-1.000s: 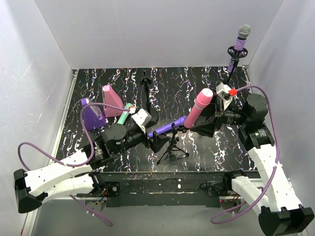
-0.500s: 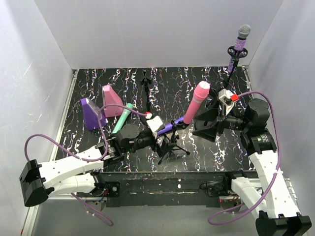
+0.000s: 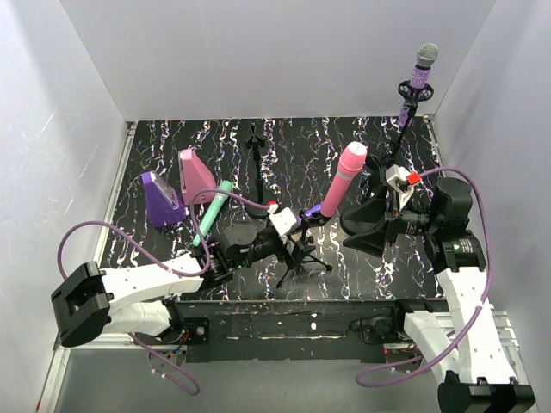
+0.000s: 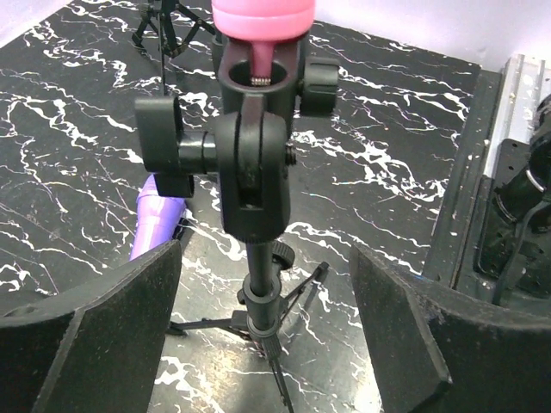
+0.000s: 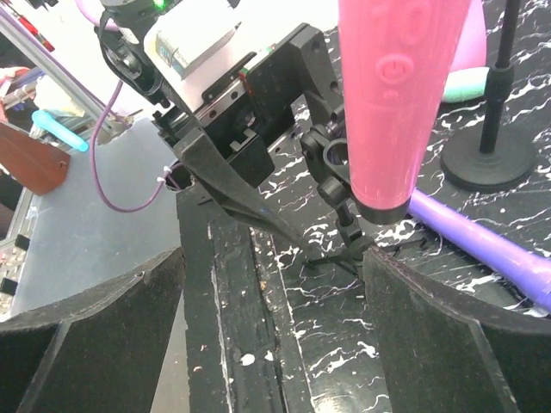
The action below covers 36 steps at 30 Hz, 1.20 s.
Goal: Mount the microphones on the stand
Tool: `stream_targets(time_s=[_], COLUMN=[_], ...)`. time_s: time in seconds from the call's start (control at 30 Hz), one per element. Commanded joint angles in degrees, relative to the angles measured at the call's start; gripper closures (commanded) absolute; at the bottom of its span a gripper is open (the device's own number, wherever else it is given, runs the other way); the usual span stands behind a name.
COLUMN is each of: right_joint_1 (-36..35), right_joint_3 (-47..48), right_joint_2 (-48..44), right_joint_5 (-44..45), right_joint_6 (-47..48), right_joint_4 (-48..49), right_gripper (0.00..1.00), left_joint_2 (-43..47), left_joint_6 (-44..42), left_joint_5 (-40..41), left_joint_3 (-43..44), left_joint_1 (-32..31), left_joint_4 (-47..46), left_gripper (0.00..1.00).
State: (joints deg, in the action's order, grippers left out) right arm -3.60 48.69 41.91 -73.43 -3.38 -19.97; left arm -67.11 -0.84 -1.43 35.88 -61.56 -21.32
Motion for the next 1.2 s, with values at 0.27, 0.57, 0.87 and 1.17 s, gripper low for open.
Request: stream_targets(time_s=[0.27, 0.57, 0.87, 1.17], right_joint_1=[3.07, 5.79, 8.08, 9.75], right_joint_3=[-6.14, -13.17, -17.57, -19.94], right_joint_2=[-3.32, -5.43, -7.02, -8.6], right_joint_5=[-3.56, -3.04, -2.42, -2.6], right_joint_6=[11.28, 13.31, 14.36, 14.45], right_joint_4=[-7.63, -4.91, -2.18, -0.16], right_gripper=[0.1, 0.09, 0.07, 0.06], left_joint_2=[-2.41, -3.99, -4.61, 1.45], left_joint_6=[2.14, 2.95, 2.86, 3.74], left_joint_5=[5.74, 5.83, 3.54, 1.87], left_joint_3=[-1.07, -0.55, 0.59, 3.14], left_joint_1=[0.21, 0.21, 0.3, 0.21], left_joint_4=[-8.21, -9.35, -9.18, -3.39], left_gripper=[0.41, 0.67, 0.92, 1.0])
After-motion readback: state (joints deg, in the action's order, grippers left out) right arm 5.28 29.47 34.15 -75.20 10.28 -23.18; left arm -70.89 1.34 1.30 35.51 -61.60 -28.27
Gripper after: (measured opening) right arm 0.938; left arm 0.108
